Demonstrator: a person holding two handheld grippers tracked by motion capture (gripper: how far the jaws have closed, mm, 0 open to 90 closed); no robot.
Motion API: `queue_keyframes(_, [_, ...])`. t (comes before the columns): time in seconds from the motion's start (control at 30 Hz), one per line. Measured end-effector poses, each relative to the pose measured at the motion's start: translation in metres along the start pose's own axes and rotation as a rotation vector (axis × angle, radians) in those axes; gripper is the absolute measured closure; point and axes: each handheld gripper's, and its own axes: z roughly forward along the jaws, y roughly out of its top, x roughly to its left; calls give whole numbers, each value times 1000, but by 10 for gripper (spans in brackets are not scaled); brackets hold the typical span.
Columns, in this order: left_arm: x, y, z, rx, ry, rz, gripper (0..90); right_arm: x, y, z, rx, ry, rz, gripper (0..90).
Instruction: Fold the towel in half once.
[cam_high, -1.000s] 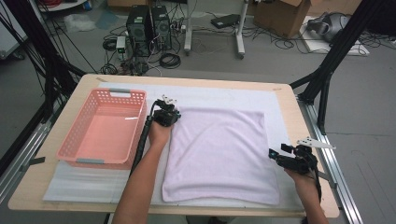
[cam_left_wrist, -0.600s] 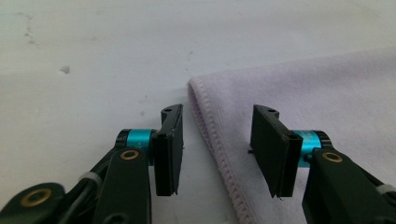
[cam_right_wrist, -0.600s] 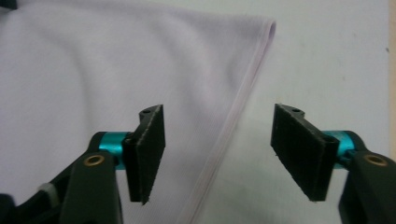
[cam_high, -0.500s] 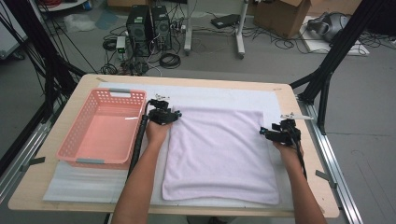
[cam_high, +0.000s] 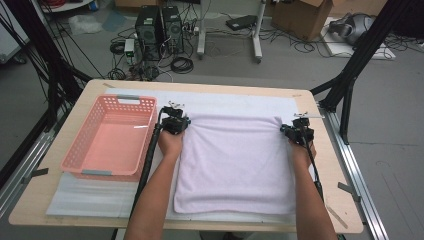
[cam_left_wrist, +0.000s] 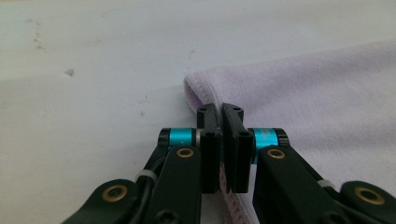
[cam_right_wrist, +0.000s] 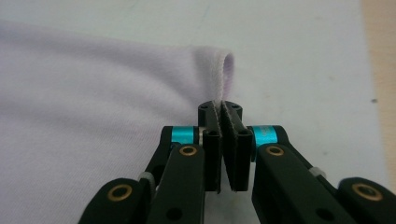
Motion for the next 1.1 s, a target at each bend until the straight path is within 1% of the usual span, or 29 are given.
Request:
queue_keyframes(0.03, [0,0,0,-14,4,-16,848,1,0,0,-15,-15,-12,870])
queue_keyframes(0.07, [1,1,0,-18,17,-37,797,2,1,0,-21,-29,-23,856])
queue_keyframes(0.1, [3,1,0,-27,3,-75,699,1,0,0,-27,-42,-11,789])
queue_keyframes(0.13, [4,1,-1,-22,-12,-85,629,0,0,-1,-32,-49,16,702])
queue_keyframes(0.17, [5,1,-2,-20,-20,-77,606,-4,0,-2,-37,-30,61,659])
queue_keyframes(0.2, [5,1,-4,-15,-33,-60,582,-7,0,-5,-38,-18,90,625])
queue_keyframes(0.23, [5,2,-5,-13,-47,-67,566,-10,0,-8,-39,-9,108,609])
queue_keyframes(0.27, [5,3,-7,-11,-58,-74,545,-13,0,-11,-42,12,113,595])
queue_keyframes(0.33, [5,4,-11,-5,-78,-76,518,-16,1,-18,-37,26,109,573])
queue_keyframes(0.37, [4,5,-13,-9,-88,-75,500,-16,1,-21,-31,47,105,560])
queue_keyframes(0.43, [3,6,-17,-15,-133,-71,476,-15,3,-28,-29,78,87,537])
queue_keyframes(0.47, [2,6,-18,-18,-164,-68,445,-14,3,-31,-25,106,82,524])
queue_keyframes(0.5, [1,7,-19,-20,-196,-59,424,-13,4,-34,-16,130,67,492])
queue_keyframes(0.53, [-1,7,-21,-23,-209,-43,411,-10,4,-36,-4,156,56,449])
queue_keyframes(0.6, [-3,8,-25,-27,-245,-43,376,-6,4,-39,22,191,32,389])
queue_keyframes(0.67, [-5,10,-29,-29,-262,-30,357,-1,3,-43,53,228,12,343])
queue_keyframes(0.7, [-6,10,-31,-28,-269,-21,354,3,1,-46,53,229,-11,342])
queue_keyframes(0.77, [-8,11,-34,-23,-284,-16,355,8,-7,-54,58,246,-60,334])
queue_keyframes(0.8, [-8,10,-36,-22,-288,-20,357,11,-11,-56,74,258,-76,348])
queue_keyframes(0.83, [-9,8,-38,-38,-288,-21,371,13,-16,-59,86,263,-97,391])
queue_keyframes(0.87, [-9,5,-40,-62,-286,-25,404,15,-22,-61,97,273,-112,428])
queue_keyframes(0.9, [-8,1,-42,-64,-283,-26,435,17,-27,-62,115,282,-121,459])
queue_keyframes(0.93, [-7,-2,-42,-46,-288,-31,437,19,-32,-62,130,286,-129,510])
queue_keyframes(0.97, [-7,-4,-42,-28,-292,-36,441,21,-36,-61,142,276,-143,569])
queue_keyframes(1.0, [-7,-7,-43,-31,-287,-33,440,23,-39,-62,119,242,-169,658])
queue_keyframes(1.03, [-8,-10,-46,-37,-282,-34,441,24,-40,-63,116,211,-186,761])
queue_keyframes(1.07, [-8,-13,-48,-38,-276,-34,442,24,-40,-63,109,155,-222,826])
queue_keyframes(1.1, [-8,-14,-50,-19,-272,-31,440,23,-39,-63,101,113,-217,847])
